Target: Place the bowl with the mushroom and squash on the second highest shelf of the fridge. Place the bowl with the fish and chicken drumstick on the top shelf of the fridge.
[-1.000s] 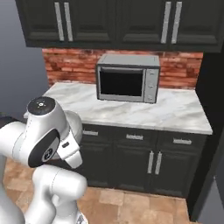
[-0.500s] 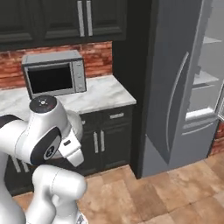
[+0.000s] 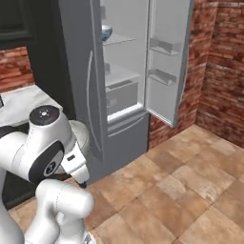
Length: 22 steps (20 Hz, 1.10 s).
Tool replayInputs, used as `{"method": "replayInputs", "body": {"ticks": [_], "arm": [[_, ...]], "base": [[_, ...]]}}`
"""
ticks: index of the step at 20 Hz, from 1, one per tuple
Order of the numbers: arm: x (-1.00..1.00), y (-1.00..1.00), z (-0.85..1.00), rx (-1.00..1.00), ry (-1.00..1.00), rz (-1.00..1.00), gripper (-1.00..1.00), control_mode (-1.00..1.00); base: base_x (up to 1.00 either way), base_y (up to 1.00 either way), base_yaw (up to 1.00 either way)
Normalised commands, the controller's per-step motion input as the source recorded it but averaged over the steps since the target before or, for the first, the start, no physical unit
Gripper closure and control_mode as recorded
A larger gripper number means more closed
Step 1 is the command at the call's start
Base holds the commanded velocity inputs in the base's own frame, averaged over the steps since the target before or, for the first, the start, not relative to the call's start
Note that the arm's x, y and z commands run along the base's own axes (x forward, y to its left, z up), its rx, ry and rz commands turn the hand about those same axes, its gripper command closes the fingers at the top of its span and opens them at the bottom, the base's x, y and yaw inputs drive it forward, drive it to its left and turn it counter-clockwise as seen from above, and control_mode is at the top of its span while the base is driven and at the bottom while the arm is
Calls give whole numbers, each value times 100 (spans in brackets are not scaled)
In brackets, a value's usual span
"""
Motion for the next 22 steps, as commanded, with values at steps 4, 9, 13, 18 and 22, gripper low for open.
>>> {"method": "replayInputs", "body": {"ticks": [4,9,13,18,22], "arm": [[0,0,0,0,0,0,100,100],[0,0,0,0,0,0,100,100],[0,0,0,0,0,0,100,100],[0,0,0,0,0,0,100,100],[0,0,0,0,0,0,100,100]], "base": [[77,-100,-38],[97,-86,-24],[100,-46,7],[72,-52,61],[47,-23,90]]}}
